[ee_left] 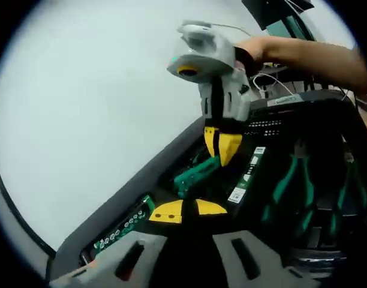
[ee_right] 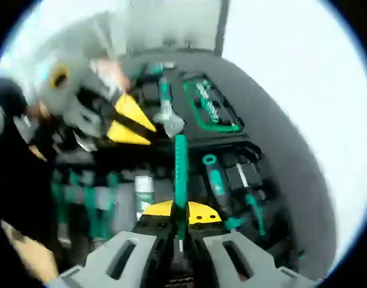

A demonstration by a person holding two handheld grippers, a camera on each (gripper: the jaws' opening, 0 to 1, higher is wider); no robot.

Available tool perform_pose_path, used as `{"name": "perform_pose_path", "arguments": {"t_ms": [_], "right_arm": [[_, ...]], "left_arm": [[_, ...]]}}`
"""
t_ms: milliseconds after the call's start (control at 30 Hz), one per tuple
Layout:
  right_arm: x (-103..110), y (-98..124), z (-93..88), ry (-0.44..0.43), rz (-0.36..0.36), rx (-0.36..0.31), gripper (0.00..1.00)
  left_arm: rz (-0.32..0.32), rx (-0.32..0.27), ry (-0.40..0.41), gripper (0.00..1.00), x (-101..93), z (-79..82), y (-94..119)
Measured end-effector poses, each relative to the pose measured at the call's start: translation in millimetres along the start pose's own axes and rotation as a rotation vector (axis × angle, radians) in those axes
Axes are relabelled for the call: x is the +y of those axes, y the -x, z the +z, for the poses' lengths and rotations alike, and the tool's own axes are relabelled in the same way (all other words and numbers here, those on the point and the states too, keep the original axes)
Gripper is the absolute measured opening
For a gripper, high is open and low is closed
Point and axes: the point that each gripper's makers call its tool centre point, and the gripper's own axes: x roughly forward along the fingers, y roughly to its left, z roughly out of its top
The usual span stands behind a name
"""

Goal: Pick up the tools and put them into their designated positions in the toolbox.

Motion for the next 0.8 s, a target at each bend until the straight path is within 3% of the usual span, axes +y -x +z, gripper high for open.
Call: {"name": "perform_pose_path", "arguments": {"t_ms": [33,100,200,300,333,400,467,533,600,667,800], "right_arm": [[17.4,2.6,-5.2,-0.043,0.099,0.018,0.04],[38.8,1.7,-20.6,-0.097,0.215,0.108,0.05],[51.0,-6.3,-38.7,-0.077,0.269,0.206,0.05],[43.0,-13.7,-53.9,-0.061,0.216,0.278,0.05],[44.3,-19.0,-45.3,-0.096,0.216,0.232,0.05],[25.3,-21.4,-47.9,-0.015,0.121,0.251,0.06],[21.6,-19.9,-50.4,0.021,0.075,0.285,0.08],[11.7,-14.8,-47.3,0.104,-0.002,0.303,0.15],[13.5,-7.0,-45.2,0.143,-0.053,0.328,0.16],[10.6,0.9,-36.9,0.203,-0.159,0.286,0.15],[22.2,2.0,-15.9,0.255,-0.226,0.222,0.14]], "left_arm": [[-0.002,-0.010,-0.007,0.09,1.1,1.8,1.9],[-0.025,-0.051,0.002,0.12,-1.4,11.3,9.0],[-0.124,-0.109,0.049,0.12,-15.2,24.5,15.6],[-0.173,-0.145,0.091,0.10,-24.7,32.9,17.2],[-0.172,-0.141,0.086,0.10,-26.7,32.2,15.2],[-0.171,-0.109,0.045,0.09,-31.8,25.4,7.0],[-0.193,-0.084,0.019,0.10,-41.5,19.4,-0.1],[-0.215,-0.093,0.030,0.10,-47.0,19.5,-1.0],[-0.224,-0.102,0.046,0.10,-47.8,20.1,-0.2],[-0.223,-0.104,0.043,0.11,-44.7,18.8,-0.6],[-0.215,-0.093,0.018,0.11,-37.1,13.8,-1.2]]}}
